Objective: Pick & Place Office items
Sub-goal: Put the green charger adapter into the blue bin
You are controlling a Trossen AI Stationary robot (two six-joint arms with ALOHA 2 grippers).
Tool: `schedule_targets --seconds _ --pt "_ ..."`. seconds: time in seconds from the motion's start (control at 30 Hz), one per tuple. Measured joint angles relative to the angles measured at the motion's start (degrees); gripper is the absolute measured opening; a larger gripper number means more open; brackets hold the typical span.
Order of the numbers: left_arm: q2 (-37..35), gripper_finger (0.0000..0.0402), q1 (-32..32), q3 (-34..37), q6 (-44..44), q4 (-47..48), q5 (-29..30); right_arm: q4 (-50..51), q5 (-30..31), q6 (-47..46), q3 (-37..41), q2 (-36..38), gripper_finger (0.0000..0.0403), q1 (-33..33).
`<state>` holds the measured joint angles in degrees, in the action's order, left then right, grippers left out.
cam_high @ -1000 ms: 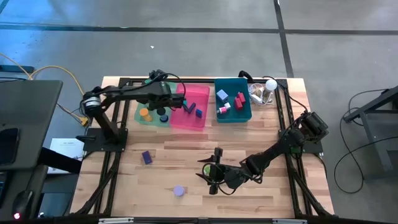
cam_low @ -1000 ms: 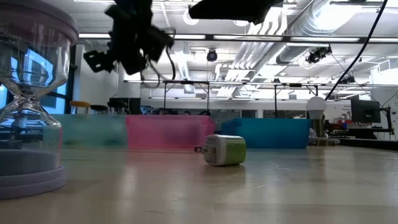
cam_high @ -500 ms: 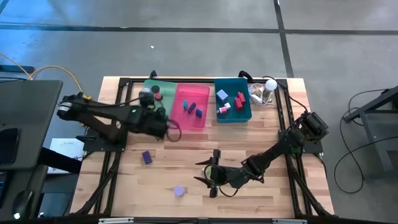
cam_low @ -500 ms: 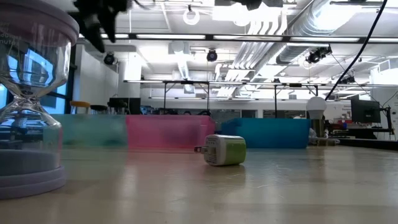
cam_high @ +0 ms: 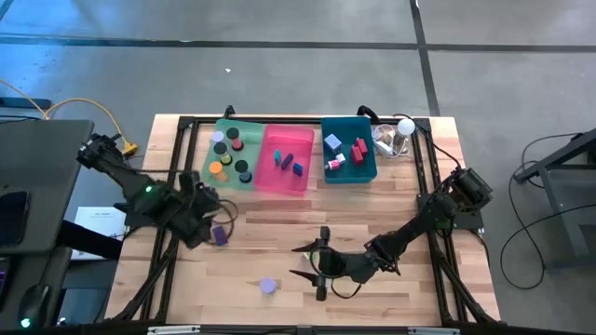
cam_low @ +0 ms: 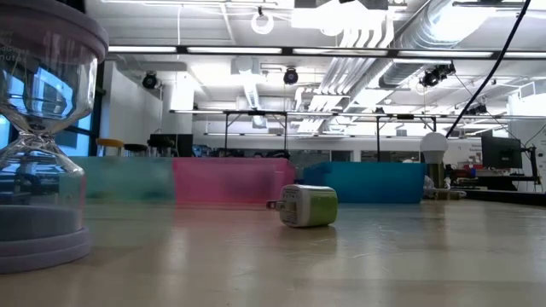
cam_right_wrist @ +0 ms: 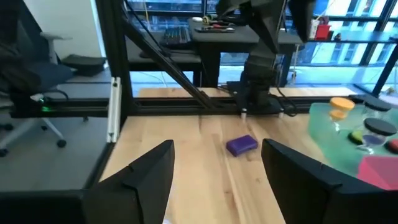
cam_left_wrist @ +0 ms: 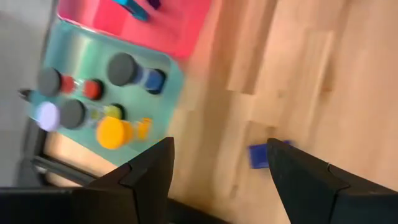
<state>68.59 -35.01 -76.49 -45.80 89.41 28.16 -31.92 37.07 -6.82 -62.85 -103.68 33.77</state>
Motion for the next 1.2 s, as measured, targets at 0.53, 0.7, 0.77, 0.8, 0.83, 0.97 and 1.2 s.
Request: schedule_targets --seconds 0.53,0.7,0.77,0.8,0.83,0.97,1.2 --pt "2.59 0.0246 -28.14 13.61 -15.21 -24.42 9.18 2.3 -0.9 4.59 -7.66 0.02 0.0231 8.11" --pt "3.19 0.0246 -30.72 18.38 -14.9 -36.01 16.89 17.39 1.81 1.82 -13.8 0.04 0.0231 8.51" --pt "3.4 0.0246 -31.27 20.02 -13.44 -39.94 19.4 22.89 1.6 -2.19 -14.84 0.04 0.0231 8.09" --pt "3.43 0.0246 -31.48 20.76 -12.55 -41.93 20.26 25.1 1.41 -4.36 -15.1 0.04 0.0231 7.79" --pt "3.44 0.0246 -31.57 21.47 -11.66 -43.99 20.58 27.14 1.15 -6.34 -15.4 0.04 0.0231 7.46" --pt "3.44 0.0246 -31.58 24.53 -7.83 -52.01 21.7 35.72 -0.73 -13.84 -15.79 0.04 0.0231 5.76" --pt "3.43 0.0246 -31.56 31.68 -5.19 -66.58 21.68 40.02 -9.96 -17.66 -15.95 0.04 0.0231 1.86"
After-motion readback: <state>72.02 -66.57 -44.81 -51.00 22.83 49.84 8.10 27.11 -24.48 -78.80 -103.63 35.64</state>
